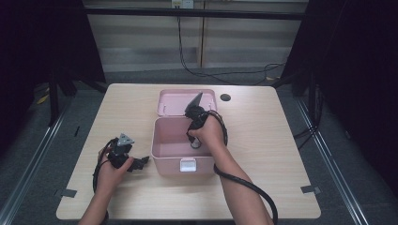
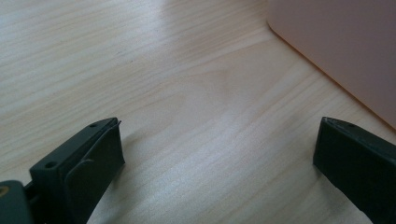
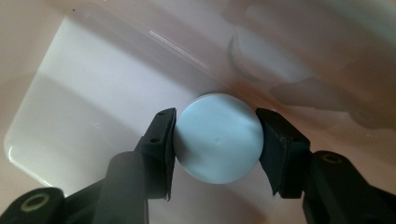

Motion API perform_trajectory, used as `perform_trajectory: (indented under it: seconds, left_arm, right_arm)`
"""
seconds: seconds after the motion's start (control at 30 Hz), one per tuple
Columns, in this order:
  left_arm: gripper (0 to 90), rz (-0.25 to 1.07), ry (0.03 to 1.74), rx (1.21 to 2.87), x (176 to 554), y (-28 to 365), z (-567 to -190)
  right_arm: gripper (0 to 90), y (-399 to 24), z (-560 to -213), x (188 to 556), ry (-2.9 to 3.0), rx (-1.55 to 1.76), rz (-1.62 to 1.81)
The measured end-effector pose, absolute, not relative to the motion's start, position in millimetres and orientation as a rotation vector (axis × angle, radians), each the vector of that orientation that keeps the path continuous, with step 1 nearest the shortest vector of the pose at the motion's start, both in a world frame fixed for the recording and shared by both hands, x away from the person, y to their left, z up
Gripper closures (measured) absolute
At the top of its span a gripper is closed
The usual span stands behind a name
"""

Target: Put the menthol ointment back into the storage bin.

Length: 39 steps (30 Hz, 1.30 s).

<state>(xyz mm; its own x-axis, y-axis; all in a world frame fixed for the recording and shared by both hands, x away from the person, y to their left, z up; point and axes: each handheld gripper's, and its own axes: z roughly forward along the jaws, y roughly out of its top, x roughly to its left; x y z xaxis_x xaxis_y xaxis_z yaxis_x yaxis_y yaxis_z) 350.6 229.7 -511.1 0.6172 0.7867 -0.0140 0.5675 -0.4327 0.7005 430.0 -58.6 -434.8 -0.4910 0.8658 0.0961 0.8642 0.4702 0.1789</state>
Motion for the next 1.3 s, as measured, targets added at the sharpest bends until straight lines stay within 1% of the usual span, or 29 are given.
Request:
perform_trajectory:
  seconds: [0.13, 0.63, 1.3]
  left_arm:
    - [1.0, 0.416, 1.057, 2.163, 351, 230, -511]
    - [1.0, 0.415, 1.057, 2.161, 351, 230, -511]
    - [0.5, 0.412, 1.056, 2.166, 351, 230, -511]
  right_arm:
    - [47.1, -57, -432, 429, 2.688, 1.57, 0.336]
    - [45.7, -60, -418, 424, 2.688, 1.544, 0.34]
    - [44.3, -65, -392, 408, 2.718, 1.47, 0.386]
